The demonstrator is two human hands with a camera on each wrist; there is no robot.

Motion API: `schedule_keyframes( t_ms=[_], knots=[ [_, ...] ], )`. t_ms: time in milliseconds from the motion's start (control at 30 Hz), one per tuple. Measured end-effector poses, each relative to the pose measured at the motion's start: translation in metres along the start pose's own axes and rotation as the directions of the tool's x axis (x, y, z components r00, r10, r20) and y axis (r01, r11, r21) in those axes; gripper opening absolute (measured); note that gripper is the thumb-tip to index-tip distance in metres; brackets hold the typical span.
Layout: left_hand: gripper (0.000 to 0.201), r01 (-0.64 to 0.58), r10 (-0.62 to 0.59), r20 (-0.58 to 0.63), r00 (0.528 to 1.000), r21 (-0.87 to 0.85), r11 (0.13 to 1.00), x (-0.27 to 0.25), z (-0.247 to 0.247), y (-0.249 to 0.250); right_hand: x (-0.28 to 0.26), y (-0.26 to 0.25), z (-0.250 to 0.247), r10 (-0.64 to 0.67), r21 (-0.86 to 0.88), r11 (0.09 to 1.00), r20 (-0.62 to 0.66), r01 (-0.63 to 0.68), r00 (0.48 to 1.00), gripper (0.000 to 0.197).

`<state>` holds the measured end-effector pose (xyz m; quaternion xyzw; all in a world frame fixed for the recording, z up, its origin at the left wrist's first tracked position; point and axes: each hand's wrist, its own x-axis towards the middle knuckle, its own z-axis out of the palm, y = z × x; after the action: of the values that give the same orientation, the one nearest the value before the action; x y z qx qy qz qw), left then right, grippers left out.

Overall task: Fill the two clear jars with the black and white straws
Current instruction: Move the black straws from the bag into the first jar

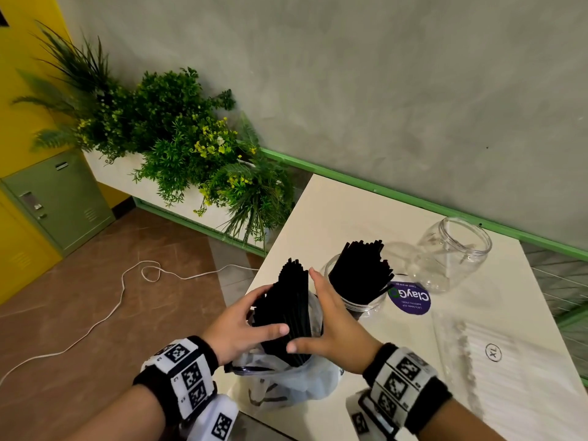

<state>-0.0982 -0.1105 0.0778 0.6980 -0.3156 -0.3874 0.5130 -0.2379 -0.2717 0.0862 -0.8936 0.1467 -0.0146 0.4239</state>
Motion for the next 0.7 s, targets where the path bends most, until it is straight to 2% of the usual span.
schedule_keyframes(
  t_ms=[100,200,267,367,400,467,600,700],
  knots=[
    [0.098,0.028,-0.03,-0.014,0.999,-0.099,0.995,0.003,0.001,-0.012,0.008,0.006,0.013,0.009,-0.007,1.0,-0.004,-0.01,1.0,0.138],
    [0.1,0.079,-0.089,-0.032,0.995,-0.242,0.967,0.006,0.004,-0.016,0.01,0.013,0.028,0.065,-0.056,0.996,-0.029,-0.066,0.997,0.143],
    [0.093,0.117,-0.125,-0.004,0.992,-0.333,0.936,0.005,0.006,-0.013,0.009,0.016,0.037,0.078,-0.113,0.99,-0.067,-0.085,0.995,0.141],
    [0.066,0.223,-0.222,0.055,0.973,-0.445,0.867,0.003,0.011,-0.007,0.008,0.021,0.049,0.069,-0.155,0.984,-0.133,-0.09,0.989,0.132],
    [0.063,0.248,-0.248,0.064,0.967,-0.473,0.845,0.003,0.011,-0.007,0.008,0.022,0.052,0.062,-0.129,0.988,-0.148,-0.082,0.987,0.13],
    [0.063,0.269,-0.272,0.073,0.96,-0.516,0.813,0.002,0.012,-0.005,0.007,0.024,0.056,0.031,-0.07,0.997,-0.16,-0.043,0.987,0.122],
    [0.056,0.244,-0.251,0.071,0.966,-0.582,0.776,0.0,0.011,0.003,0.006,0.014,0.053,-0.071,-0.085,0.995,-0.206,0.054,0.976,0.103],
    [0.065,0.216,-0.216,0.063,0.974,-0.529,0.821,0.002,0.007,0.0,0.011,0.013,0.047,-0.099,-0.078,0.994,-0.236,0.082,0.967,0.089]
  ],
)
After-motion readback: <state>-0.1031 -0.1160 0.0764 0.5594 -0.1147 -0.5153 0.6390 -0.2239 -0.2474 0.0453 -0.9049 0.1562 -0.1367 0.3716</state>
